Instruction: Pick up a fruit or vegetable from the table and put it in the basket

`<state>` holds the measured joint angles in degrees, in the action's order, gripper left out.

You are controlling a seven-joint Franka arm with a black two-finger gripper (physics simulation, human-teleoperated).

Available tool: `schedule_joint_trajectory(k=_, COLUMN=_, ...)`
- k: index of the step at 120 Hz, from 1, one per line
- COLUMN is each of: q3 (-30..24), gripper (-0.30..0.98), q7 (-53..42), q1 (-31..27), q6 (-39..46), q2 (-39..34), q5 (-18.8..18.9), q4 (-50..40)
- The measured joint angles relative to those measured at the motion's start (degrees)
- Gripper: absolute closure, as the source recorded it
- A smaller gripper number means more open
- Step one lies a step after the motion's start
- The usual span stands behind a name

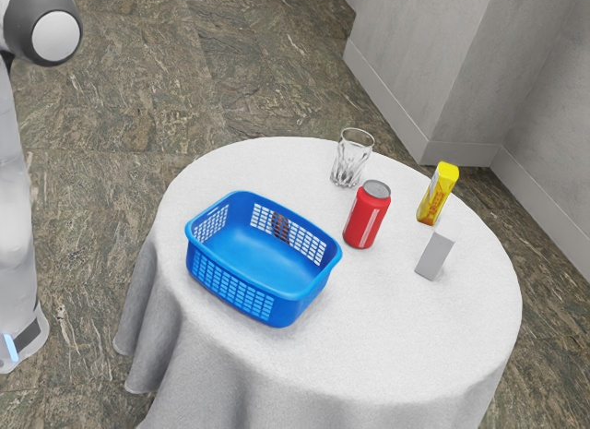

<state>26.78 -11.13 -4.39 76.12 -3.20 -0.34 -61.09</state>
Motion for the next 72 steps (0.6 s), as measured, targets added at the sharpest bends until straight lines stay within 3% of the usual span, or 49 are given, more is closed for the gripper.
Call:
schedule_joint_trajectory(k=10, q3=1.08, gripper=0.02, q7=-0.85, q1=-3.16, q6=-3.04, q2=0.49, q5=0.79, q4=-0.98)
schedule_joint_trajectory(k=32, q3=4.78, gripper=0.02, q7=-2.41, q1=3.01, q6=-14.20, q2=0.92, q5=0.88, q4=-2.03)
schedule_joint_trajectory(k=47, q3=-3.77, gripper=0.02, q7=-3.18, q1=-3.78, q6=-14.10, q2=3.23, q5=-1.06, q4=-2.93)
schedule_joint_trajectory(k=58, q3=-15.02, gripper=0.02, q7=-2.75, q1=-6.80, q6=-4.93, q2=-6.00, q5=-2.52, q4=-23.59)
schedule_joint_trajectory(k=72, q3=-18.58, gripper=0.02, q7=-1.82, q1=-6.45, q6=7.48, q2=-8.28, q5=-4.29, q4=-35.89)
